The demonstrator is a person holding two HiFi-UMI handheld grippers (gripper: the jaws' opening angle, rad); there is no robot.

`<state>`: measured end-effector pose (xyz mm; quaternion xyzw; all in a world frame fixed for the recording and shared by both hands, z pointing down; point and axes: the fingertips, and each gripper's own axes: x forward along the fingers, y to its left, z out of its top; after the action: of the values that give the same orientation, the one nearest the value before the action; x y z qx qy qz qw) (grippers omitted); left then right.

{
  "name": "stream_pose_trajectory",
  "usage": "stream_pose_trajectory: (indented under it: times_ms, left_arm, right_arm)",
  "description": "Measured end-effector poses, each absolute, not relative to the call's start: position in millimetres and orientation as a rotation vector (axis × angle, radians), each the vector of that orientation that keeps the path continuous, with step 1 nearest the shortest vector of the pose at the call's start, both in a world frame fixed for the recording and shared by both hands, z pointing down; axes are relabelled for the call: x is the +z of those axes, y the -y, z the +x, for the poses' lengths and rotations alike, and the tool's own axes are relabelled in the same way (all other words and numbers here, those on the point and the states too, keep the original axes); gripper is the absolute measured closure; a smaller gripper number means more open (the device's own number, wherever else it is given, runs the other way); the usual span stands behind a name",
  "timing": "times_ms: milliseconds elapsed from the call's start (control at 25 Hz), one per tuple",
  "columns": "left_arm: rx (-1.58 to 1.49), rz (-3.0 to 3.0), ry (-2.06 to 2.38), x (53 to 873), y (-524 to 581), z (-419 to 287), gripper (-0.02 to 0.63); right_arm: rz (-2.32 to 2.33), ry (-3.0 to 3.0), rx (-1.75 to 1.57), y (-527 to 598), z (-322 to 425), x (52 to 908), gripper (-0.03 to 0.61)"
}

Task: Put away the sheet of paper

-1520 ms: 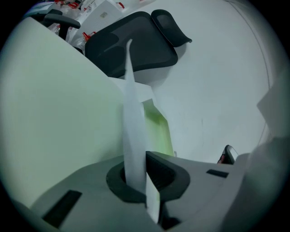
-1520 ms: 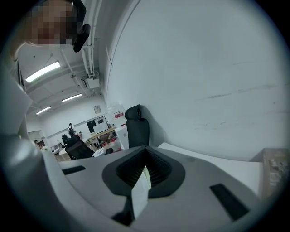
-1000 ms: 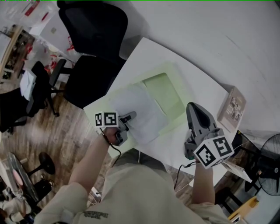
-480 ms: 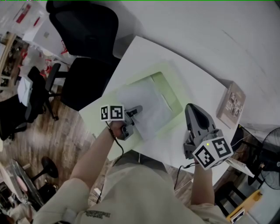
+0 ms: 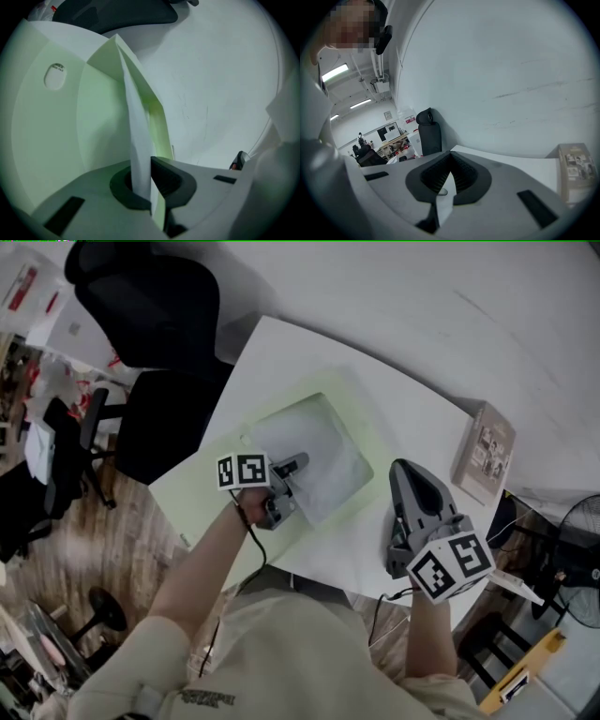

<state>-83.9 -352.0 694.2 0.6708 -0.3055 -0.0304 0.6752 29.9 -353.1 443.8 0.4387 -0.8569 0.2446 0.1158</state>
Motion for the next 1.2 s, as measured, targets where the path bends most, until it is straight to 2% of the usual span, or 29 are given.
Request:
stream_pose_trajectory:
  times_ms: [1000,1040,1120,1200]
  left_arm:
    - [-0.064,1.464,0.704,697,379,-48,0.589]
    - [-0.063,1.459,0.703,696,378,-48,0.558]
    - [-0.065,1.452,0.703,693,374,-49,0.409]
    - [-0.065,1.449,0.720,689,371,-53,0.366]
  right_arm:
    - [1.340,2.506,0.771,342,68,449,0.555]
    - [1.340,2.508,0.773,341,68,449,0.555]
    - [1.336,2.517,0.775,338,68,447,0.555]
    - [1.333,2.530,0.772,336,66,444,0.555]
